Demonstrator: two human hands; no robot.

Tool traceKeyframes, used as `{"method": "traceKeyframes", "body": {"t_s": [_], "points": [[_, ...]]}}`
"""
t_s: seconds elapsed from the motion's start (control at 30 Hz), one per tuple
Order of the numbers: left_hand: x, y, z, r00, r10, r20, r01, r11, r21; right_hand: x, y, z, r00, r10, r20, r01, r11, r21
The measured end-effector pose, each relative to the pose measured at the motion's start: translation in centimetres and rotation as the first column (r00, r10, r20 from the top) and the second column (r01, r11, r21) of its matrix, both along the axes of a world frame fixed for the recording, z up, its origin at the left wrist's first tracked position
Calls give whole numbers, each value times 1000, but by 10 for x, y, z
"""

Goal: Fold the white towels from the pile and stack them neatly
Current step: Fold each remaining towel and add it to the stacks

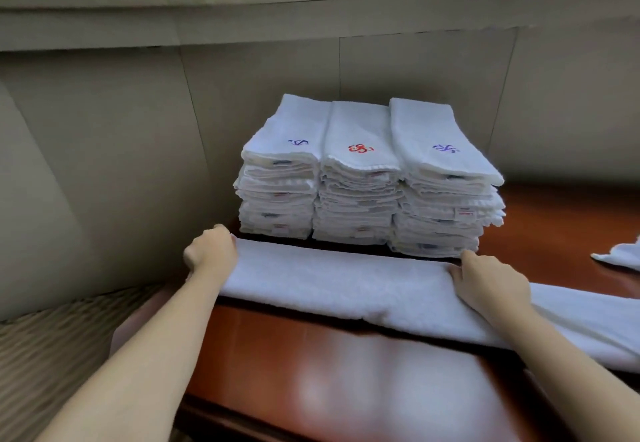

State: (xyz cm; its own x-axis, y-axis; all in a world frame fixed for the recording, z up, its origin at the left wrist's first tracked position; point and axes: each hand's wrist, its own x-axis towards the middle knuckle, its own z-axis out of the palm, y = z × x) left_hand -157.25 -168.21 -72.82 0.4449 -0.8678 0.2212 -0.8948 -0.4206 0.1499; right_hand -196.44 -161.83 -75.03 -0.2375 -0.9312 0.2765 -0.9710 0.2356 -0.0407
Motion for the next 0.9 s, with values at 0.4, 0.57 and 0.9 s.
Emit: {"method": "traceKeyframes", "body": {"t_s": [0.4, 0.57, 0.9], "points": [[-177, 55, -15, 881, -440, -176, 473, 844, 255, 5, 20, -4, 999, 25, -29, -28, 991, -131], [-184, 70, -30, 825, -550, -131, 565, 786, 253, 2, 55, 1, 994, 100, -34, -102, 993, -63], [-171, 83, -31, 787, -607, -107, 612, 748, 256, -102, 138, 49, 985, -71, 154, 19, 947, 319]]}}
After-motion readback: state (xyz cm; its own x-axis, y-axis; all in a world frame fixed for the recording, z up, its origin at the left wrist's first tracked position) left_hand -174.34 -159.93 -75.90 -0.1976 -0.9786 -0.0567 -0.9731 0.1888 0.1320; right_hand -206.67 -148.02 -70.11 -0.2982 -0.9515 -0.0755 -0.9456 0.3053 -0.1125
